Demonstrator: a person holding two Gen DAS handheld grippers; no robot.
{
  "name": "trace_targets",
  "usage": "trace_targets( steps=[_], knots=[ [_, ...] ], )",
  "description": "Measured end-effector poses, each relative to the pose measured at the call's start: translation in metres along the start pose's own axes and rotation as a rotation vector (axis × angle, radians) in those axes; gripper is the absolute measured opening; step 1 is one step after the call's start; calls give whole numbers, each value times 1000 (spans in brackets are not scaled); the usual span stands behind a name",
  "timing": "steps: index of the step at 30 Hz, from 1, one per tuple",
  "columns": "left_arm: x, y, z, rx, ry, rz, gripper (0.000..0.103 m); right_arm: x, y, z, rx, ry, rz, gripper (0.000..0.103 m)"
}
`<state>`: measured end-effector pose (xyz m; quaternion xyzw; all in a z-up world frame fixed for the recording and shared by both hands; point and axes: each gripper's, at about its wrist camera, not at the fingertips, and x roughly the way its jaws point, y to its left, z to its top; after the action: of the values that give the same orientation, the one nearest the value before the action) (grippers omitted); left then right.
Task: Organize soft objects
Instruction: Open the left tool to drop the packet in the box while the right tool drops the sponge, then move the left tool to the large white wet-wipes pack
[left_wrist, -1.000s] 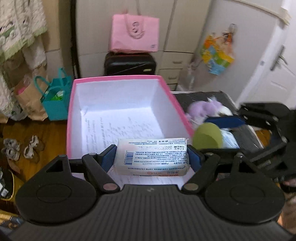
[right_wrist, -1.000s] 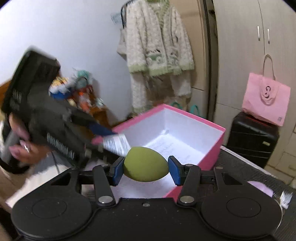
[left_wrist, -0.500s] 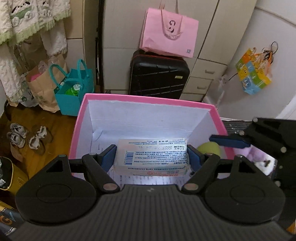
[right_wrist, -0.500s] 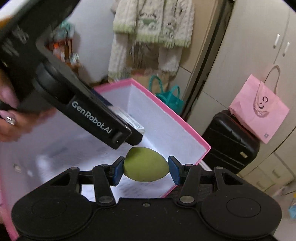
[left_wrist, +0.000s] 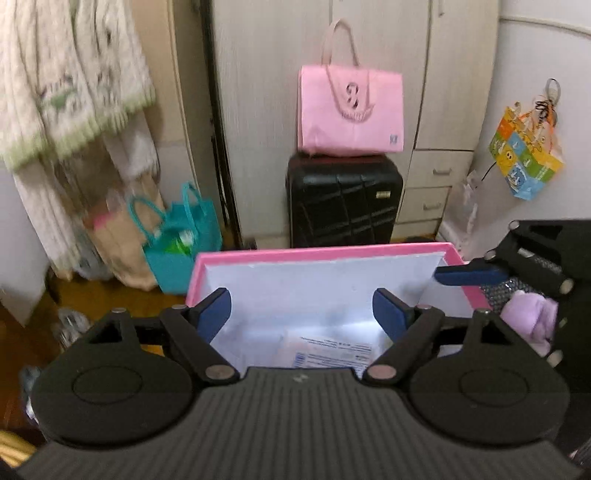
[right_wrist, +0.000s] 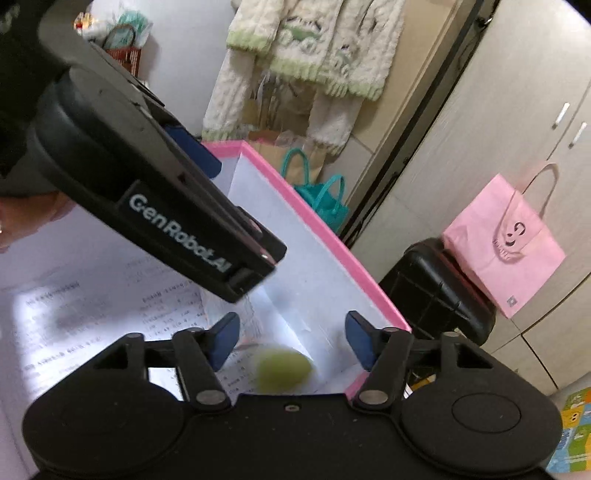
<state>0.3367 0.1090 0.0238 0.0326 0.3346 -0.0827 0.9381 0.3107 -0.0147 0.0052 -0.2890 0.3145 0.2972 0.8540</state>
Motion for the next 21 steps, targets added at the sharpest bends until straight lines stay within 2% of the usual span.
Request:
trace_targets(
  steps=[7, 15, 21],
  knots=[
    [-59, 4, -8, 51, -10, -52, 84, -69, -10, -13, 159, -93, 40, 71],
    [-131, -23, -32, 193, 9, -121, 84, -139, -24, -52, 432, -108, 108, 71],
    [-171, -55, -50, 276, 18, -224, 84, -173, -21, -81, 529, -108, 143, 71]
  ],
)
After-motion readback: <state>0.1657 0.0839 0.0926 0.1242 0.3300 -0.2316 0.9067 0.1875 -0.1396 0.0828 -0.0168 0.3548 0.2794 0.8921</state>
